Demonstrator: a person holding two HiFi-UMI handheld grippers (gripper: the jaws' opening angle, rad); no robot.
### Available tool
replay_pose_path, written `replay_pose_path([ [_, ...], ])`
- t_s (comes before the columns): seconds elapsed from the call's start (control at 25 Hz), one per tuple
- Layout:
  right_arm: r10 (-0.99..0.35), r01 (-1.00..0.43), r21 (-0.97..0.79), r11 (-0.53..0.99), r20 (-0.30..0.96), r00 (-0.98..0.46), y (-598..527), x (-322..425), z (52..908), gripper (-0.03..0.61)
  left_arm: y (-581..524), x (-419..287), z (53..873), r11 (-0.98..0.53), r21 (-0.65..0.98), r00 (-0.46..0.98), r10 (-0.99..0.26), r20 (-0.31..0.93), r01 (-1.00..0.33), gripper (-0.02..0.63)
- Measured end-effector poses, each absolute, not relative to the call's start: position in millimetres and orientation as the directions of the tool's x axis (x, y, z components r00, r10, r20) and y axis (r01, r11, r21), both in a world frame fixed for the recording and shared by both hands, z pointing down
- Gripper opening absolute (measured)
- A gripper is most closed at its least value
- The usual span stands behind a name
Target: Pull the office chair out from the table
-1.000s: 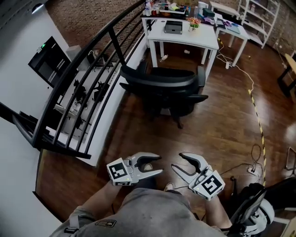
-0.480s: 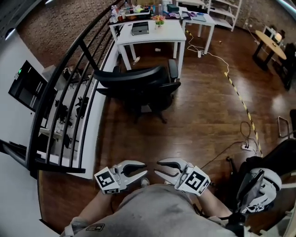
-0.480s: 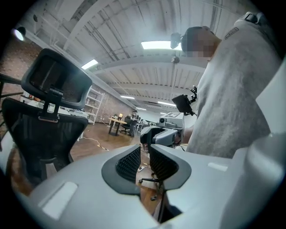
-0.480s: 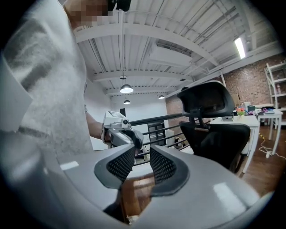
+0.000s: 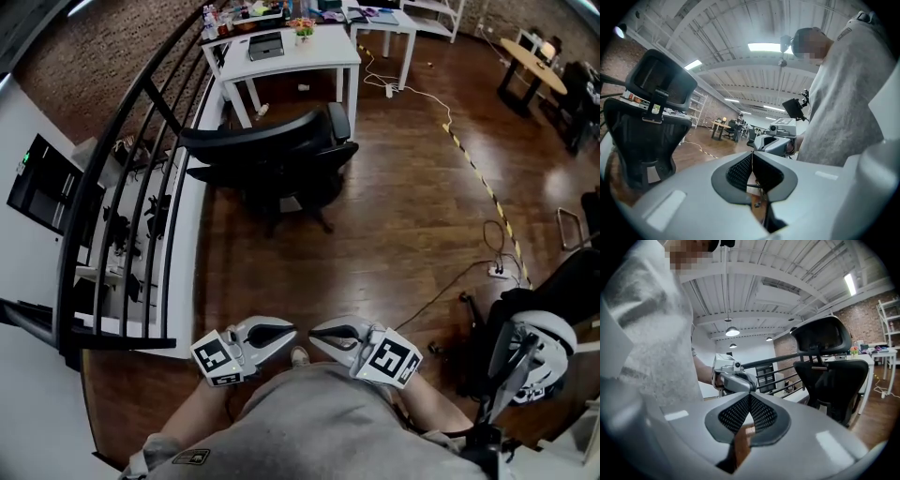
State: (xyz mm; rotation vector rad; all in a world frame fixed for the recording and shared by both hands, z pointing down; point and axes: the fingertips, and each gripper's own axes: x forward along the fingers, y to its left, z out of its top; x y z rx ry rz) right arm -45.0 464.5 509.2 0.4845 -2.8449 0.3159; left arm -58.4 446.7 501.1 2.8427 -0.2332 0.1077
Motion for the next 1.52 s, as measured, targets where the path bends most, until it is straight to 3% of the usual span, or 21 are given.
replay_pose_path([
  [1.52,-0.315,-0.366,-0.122,0.922,0.311,-0.897,459.8,-51.7,506.6,0.006,446.7,-60.9,494.3,-0.957,0.254,0.990,-0.124,0.071,-0.138,0.000],
])
